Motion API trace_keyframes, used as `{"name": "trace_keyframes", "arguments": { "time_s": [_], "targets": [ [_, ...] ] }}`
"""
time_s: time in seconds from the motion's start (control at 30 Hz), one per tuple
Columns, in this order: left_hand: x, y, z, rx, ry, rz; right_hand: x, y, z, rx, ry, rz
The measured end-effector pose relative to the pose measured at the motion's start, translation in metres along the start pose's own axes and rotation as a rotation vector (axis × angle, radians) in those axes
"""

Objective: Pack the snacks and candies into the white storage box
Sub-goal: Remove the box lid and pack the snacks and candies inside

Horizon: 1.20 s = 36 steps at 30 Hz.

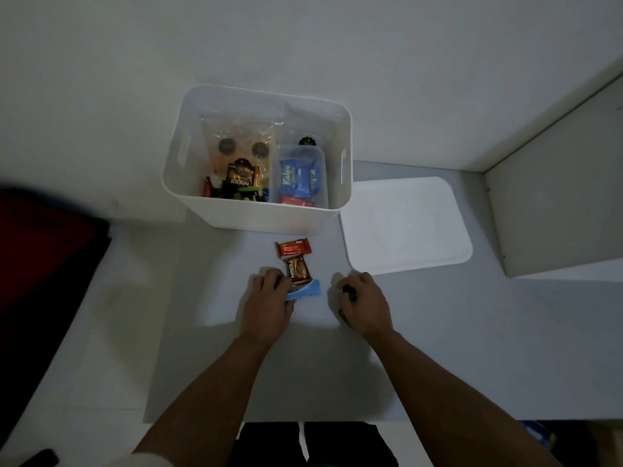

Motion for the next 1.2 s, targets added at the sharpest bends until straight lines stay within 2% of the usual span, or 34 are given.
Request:
{"name": "trace_keyframes", "arguments": {
  "time_s": [0.13,0.33,0.43,0.57,0.7,0.83,1.0,1.2],
  "targets": [
    [-0.003,0.007,-0.005,0.06,-0.109,-0.091,0.009,0.006,-0.005,-0.107,0.114,-0.006],
    [0.014,0.018,-0.01,0.037,-0.255,-0.119,0.05,0.036,-0.001,-0.074,0.156,-0.026],
    [0.033,0.02,-0.013,-0.016,-0.294,-0.149,0.07,0.055,0.008,0.029,0.065,-0.064],
    [0.058,0.021,-0.017,-0.077,-0.399,-0.309,0.093,0.068,0.025,0.178,-0.167,-0.187],
    [0.07,0.024,-0.022,-0.081,-0.435,-0.326,0.098,0.079,0.052,0.4,-0.387,-0.168],
    [0.07,0.027,-0.025,-0.055,-0.462,-0.343,0.097,0.083,0.061,0.314,-0.439,-0.107],
    [0.068,0.031,-0.027,-0.049,-0.44,-0.365,0.089,0.076,0.059,0.198,-0.356,-0.058],
    [0.07,0.034,-0.026,-0.021,-0.436,-0.394,0.078,0.07,0.06,0.225,-0.331,-0.112]
  ]
}}
Point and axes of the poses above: each hand's wrist, its own y-axis towards the middle knuckle, its own z-axis out of the palm, x = y × z, the point moved 2 cm from there along y, towards the middle knuckle, and after that the axes turned 11 degrees about y, right-handed, at the moved point
